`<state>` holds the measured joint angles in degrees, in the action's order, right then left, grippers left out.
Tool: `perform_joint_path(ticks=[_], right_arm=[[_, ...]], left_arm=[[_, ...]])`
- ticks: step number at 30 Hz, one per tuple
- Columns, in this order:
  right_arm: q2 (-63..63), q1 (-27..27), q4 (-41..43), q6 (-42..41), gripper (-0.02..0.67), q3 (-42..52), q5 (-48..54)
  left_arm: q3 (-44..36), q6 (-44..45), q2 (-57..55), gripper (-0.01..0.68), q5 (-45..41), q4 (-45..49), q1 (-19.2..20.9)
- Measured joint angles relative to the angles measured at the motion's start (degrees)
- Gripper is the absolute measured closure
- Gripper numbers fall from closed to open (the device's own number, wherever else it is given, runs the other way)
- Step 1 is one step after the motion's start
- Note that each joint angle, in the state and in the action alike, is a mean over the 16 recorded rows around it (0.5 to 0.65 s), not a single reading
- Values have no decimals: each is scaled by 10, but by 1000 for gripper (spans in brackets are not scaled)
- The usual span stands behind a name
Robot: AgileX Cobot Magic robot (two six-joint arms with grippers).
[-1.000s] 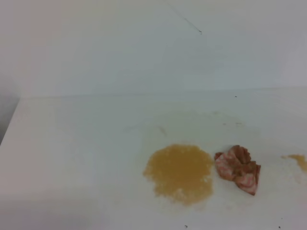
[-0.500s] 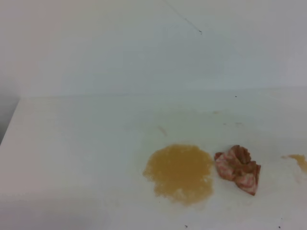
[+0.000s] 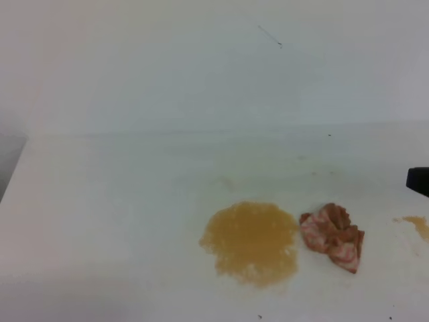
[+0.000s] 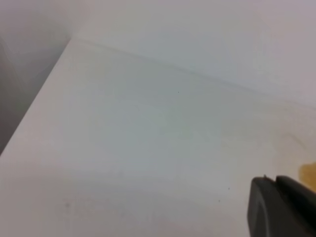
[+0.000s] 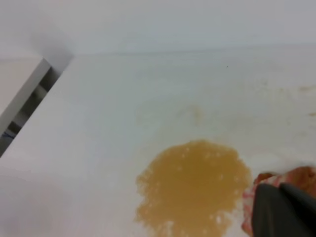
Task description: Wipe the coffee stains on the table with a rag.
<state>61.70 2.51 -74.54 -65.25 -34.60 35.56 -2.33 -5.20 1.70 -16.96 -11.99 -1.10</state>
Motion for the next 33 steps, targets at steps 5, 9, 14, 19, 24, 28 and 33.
perform_joint_path(ticks=[5, 9, 14, 19, 24, 28, 33], right_arm=[[22, -6, 25, 14, 647, -38, 3], [35, -23, 71, 45, 646, -68, 1], [52, -60, 175, 132, 647, -105, -7], [75, -99, 315, 267, 648, -139, -14], [109, -128, 444, 402, 648, -169, -9], [143, -148, 525, 489, 649, -195, 7], [193, -179, 603, 574, 649, -233, 35]], left_arm=[[0, 0, 0, 677, 0, 0, 0], [0, 0, 0, 677, 0, 0, 0], [0, 0, 0, 677, 0, 0, 0], [0, 0, 0, 677, 0, 0, 0], [0, 0, 0, 677, 0, 0, 0], [0, 0, 0, 678, 0, 0, 0], [0, 0, 0, 678, 1, 0, 0]])
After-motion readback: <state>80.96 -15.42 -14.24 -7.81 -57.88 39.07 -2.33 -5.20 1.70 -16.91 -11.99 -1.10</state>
